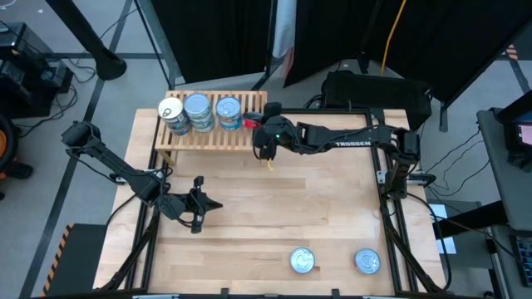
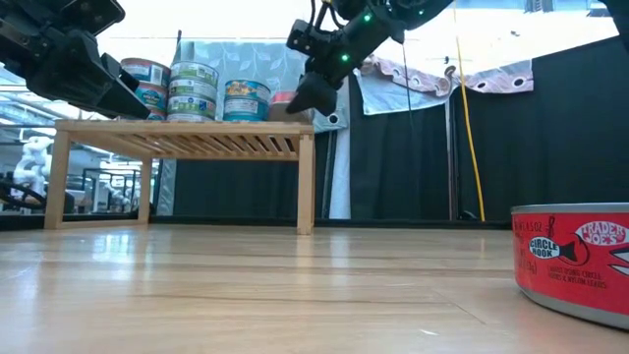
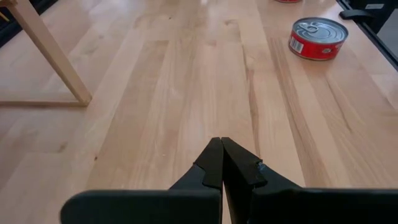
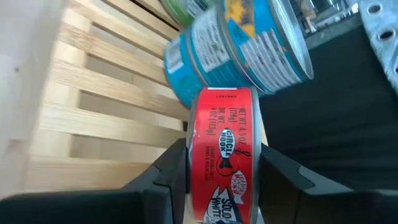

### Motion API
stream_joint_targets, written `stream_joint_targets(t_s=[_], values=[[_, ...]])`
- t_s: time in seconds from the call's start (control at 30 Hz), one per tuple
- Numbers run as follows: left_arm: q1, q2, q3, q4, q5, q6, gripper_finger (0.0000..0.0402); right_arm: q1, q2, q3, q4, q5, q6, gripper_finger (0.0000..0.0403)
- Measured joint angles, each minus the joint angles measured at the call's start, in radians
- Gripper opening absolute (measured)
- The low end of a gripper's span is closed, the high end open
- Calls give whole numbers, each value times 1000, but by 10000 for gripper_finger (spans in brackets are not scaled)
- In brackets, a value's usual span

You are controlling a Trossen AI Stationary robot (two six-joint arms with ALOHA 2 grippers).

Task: Stack canned seafood by type on shelf
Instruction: Put the top left red can on the shelf

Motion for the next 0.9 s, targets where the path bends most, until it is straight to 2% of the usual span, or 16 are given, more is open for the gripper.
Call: stream_joint_targets(t_s=[0.4, 0.57, 0.9], values=[[0, 0, 0, 0, 4, 1, 3, -14, 0, 0, -3, -3, 39, 217], [0, 0, 0, 0, 9, 0, 4, -27, 0, 0, 2, -106, 135, 230], [0, 0, 0, 0, 27, 0, 9, -44, -6, 0, 19, -155, 152, 228]])
